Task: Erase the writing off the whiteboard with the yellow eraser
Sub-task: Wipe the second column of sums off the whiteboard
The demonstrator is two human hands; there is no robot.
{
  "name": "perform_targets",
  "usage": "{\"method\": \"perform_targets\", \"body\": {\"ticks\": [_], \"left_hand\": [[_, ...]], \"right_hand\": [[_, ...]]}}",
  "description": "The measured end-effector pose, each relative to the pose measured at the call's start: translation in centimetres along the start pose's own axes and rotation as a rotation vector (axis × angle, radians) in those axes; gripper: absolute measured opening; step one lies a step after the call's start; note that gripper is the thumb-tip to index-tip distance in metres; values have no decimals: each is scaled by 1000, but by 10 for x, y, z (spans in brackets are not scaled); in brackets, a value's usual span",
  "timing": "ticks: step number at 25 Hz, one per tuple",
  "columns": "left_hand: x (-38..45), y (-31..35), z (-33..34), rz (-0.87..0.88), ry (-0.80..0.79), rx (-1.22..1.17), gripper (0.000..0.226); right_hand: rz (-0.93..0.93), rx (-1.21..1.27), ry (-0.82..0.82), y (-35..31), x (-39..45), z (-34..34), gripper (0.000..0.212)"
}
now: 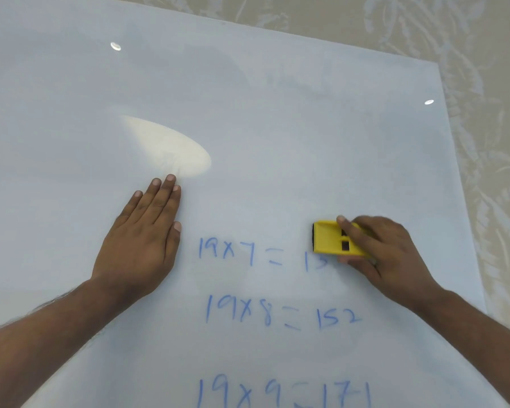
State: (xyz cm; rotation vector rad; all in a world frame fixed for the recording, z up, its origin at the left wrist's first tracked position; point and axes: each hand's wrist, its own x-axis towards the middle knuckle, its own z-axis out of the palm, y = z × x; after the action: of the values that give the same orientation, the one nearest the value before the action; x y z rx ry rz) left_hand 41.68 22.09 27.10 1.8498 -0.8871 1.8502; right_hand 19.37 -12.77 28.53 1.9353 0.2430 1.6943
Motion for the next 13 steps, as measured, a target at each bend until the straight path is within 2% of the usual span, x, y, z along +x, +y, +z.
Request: {"method": "perform_targets", "body": {"ticks": [2, 4, 9, 13], "left_hand": [[-1, 1, 0, -2, -5, 2, 60], [-2, 0, 0, -2, -12, -1, 60], [-9, 0, 1, -5, -33, -2, 61], [-12, 1, 0, -5, -27, -3, 61]], "right_hand": [[138, 31, 49, -6, 19, 2, 60], [184, 68, 85, -21, 31, 8, 59], [-52, 102, -17, -37, -14, 12, 58], [-59, 55, -10, -16, -29, 5, 59]]}}
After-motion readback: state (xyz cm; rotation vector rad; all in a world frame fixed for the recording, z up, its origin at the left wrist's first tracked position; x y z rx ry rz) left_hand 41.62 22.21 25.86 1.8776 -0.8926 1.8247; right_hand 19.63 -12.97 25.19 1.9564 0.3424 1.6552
